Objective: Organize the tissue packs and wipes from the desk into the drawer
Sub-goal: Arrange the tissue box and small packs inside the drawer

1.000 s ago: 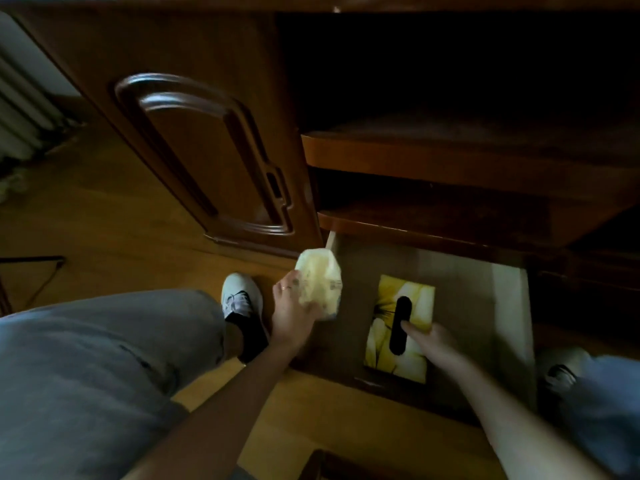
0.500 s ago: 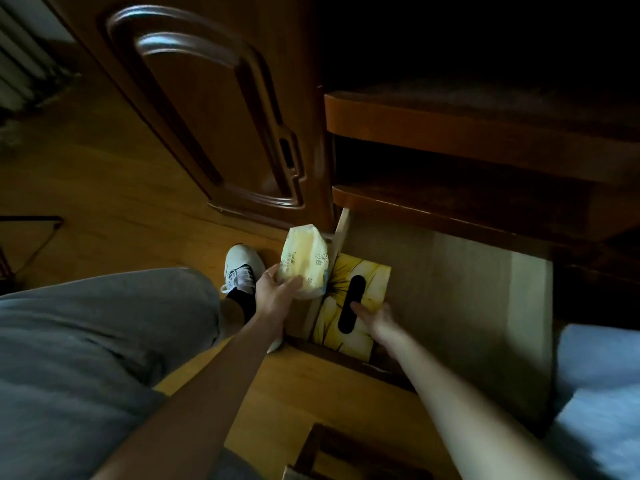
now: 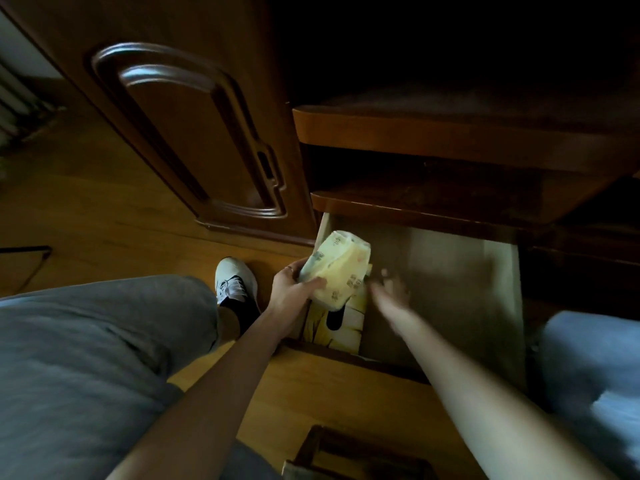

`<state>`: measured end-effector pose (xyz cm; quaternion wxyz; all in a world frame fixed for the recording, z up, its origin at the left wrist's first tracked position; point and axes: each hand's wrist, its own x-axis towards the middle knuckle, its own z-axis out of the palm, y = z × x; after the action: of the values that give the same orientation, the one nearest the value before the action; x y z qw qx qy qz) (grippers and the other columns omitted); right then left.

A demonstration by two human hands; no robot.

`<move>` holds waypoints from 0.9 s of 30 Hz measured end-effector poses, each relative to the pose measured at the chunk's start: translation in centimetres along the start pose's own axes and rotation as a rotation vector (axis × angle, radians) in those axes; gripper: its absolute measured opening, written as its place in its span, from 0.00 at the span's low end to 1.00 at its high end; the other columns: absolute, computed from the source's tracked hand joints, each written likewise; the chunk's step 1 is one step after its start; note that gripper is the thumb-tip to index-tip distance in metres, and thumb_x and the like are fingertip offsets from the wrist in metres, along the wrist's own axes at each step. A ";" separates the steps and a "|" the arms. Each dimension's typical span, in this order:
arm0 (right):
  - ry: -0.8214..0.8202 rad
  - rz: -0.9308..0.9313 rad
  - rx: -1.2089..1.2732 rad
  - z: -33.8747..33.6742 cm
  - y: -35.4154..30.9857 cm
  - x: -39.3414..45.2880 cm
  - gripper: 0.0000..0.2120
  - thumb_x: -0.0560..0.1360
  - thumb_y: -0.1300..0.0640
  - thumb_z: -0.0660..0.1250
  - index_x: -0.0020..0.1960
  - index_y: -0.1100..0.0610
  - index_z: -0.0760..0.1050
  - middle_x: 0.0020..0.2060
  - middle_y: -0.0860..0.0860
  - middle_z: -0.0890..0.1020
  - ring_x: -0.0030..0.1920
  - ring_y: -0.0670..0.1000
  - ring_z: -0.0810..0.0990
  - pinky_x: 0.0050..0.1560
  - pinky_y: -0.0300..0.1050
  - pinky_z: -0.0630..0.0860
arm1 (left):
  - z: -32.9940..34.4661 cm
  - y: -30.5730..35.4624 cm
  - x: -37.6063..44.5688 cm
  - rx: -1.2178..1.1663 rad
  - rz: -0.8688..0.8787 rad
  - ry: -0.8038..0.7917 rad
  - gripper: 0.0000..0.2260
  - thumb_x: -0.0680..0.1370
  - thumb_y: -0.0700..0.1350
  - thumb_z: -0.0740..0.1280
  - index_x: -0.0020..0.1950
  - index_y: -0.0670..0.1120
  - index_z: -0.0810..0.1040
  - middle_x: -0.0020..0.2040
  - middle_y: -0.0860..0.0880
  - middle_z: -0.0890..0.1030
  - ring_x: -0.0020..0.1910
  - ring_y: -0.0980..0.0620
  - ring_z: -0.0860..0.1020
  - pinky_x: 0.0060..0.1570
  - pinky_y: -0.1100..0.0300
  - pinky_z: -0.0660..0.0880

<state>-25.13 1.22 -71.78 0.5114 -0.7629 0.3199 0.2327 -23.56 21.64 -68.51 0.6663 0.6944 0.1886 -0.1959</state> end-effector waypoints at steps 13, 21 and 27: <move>-0.180 -0.064 0.240 -6.3 3.5 -2.4 0.13 0.74 0.53 0.76 0.56 0.52 0.78 0.53 0.51 0.85 0.57 0.53 0.82 0.61 0.56 0.79 | 5.5 -0.3 -2.6 0.603 0.193 -0.151 0.23 0.75 0.44 0.75 0.69 0.52 0.74 0.57 0.55 0.80 0.56 0.55 0.78 0.44 0.65 0.79; 0.117 -0.034 0.133 -7.5 6.6 -0.4 0.17 0.78 0.59 0.72 0.65 0.57 0.75 0.56 0.53 0.83 0.52 0.51 0.83 0.45 0.45 0.80 | 6.1 -3.7 -1.1 1.098 0.322 -0.138 0.26 0.79 0.49 0.68 0.77 0.53 0.65 0.71 0.48 0.74 0.69 0.46 0.72 0.63 0.50 0.73; -0.043 0.037 -0.120 -5.2 9.4 0.7 0.27 0.77 0.59 0.73 0.73 0.61 0.70 0.65 0.58 0.78 0.64 0.59 0.78 0.61 0.55 0.78 | 4.5 -5.6 -0.5 1.485 0.449 -0.171 0.28 0.79 0.53 0.66 0.78 0.53 0.63 0.76 0.51 0.67 0.76 0.49 0.61 0.73 0.49 0.58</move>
<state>-31.31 -6.36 -76.27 0.4674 -0.7808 0.3082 0.2773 -26.99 17.34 -73.21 0.0630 0.9625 -0.1891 -0.1840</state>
